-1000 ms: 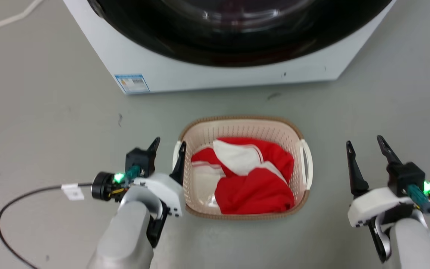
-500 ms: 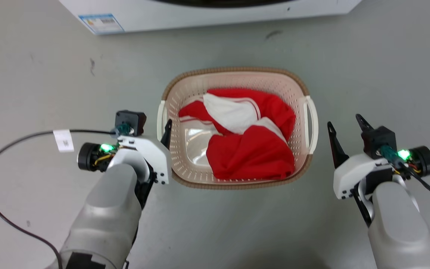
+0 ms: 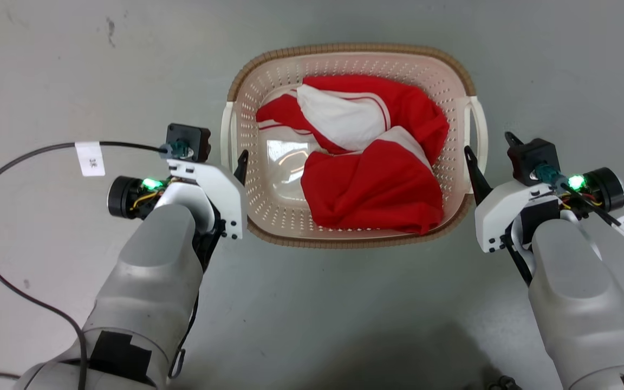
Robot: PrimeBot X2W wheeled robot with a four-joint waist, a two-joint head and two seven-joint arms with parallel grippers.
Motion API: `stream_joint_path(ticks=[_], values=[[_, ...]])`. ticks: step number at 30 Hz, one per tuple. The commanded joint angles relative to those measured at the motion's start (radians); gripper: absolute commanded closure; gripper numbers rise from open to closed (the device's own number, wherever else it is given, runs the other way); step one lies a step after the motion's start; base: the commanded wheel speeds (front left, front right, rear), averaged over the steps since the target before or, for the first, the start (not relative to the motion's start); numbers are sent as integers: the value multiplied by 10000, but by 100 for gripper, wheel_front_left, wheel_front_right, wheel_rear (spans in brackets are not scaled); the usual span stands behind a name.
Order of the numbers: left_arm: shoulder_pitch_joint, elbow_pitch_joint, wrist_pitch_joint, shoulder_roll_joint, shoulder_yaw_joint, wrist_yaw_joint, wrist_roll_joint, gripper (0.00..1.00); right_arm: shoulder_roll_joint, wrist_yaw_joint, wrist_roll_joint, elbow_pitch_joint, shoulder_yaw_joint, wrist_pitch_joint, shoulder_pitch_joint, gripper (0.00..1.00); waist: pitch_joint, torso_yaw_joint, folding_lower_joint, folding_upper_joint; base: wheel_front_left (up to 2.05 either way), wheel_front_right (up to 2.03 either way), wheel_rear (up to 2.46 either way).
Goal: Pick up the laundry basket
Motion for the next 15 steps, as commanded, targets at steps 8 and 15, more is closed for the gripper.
stream_joint_path(ticks=[8, 15], values=[[-423, 135, 328, 39, -272, -19, -79, 0, -30, -7, -592, 1039, -502, -21, -807, 0, 519, 33, -2, 0, 0, 0, 0], [-711, 178, 443, 29, -436, -19, -181, 0, -23, -7, -830, 1430, -778, -21, -1244, 0, 939, 45, -2, 0, 0, 0, 0]])
